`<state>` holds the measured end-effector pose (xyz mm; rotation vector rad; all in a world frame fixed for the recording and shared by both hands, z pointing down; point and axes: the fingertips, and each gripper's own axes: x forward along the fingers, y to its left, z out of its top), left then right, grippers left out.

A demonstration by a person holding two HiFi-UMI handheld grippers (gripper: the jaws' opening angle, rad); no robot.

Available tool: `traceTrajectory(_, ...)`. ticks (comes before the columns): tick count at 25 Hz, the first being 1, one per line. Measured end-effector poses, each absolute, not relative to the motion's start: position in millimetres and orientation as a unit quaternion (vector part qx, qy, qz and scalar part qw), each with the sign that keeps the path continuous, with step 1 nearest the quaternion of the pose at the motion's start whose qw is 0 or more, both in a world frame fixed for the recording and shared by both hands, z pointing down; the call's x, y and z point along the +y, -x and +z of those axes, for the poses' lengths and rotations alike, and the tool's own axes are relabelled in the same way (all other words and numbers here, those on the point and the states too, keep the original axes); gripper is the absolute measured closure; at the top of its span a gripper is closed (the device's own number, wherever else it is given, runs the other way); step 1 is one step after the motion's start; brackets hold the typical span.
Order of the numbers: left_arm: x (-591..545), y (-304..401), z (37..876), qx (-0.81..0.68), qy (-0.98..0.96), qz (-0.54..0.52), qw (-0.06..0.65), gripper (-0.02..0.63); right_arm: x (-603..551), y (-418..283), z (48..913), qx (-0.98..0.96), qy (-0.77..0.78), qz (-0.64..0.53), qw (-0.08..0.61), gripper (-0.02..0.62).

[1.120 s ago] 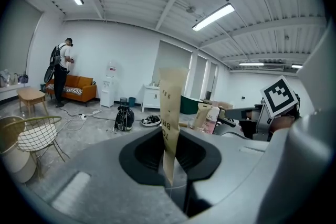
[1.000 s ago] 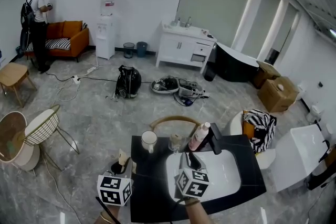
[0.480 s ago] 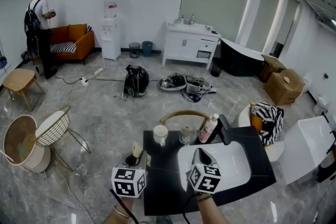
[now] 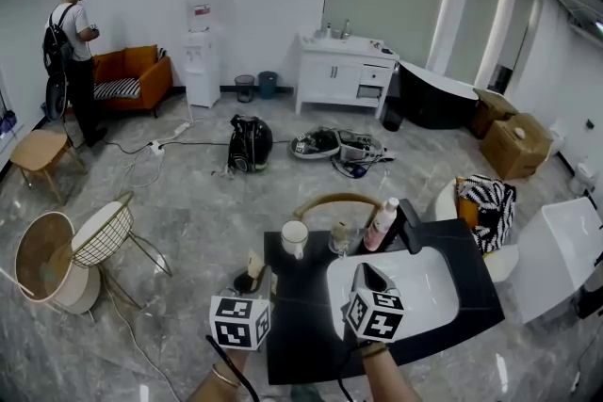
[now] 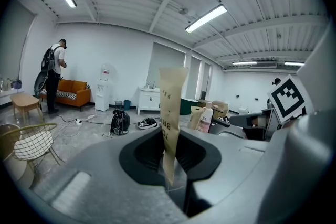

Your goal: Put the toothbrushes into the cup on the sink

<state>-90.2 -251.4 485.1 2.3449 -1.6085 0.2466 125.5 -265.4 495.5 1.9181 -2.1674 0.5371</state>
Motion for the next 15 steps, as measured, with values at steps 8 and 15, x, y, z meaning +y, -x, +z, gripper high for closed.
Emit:
traceTrajectory(8, -274.2, 86.9, 475.0, -0.553, -0.819, 0.098, 0.117, 0.566, -274.3, -133.2, 503.0, -0.729, -0.650, 0.191, 0.099, 0.591)
traceTrajectory(15, -292.5, 80.0, 470.9, -0.547, -0.824, 0.107, 0.104, 0.566, -282.3, -145.5, 509.8, -0.724, -0.654, 0.198, 0.097, 0.591)
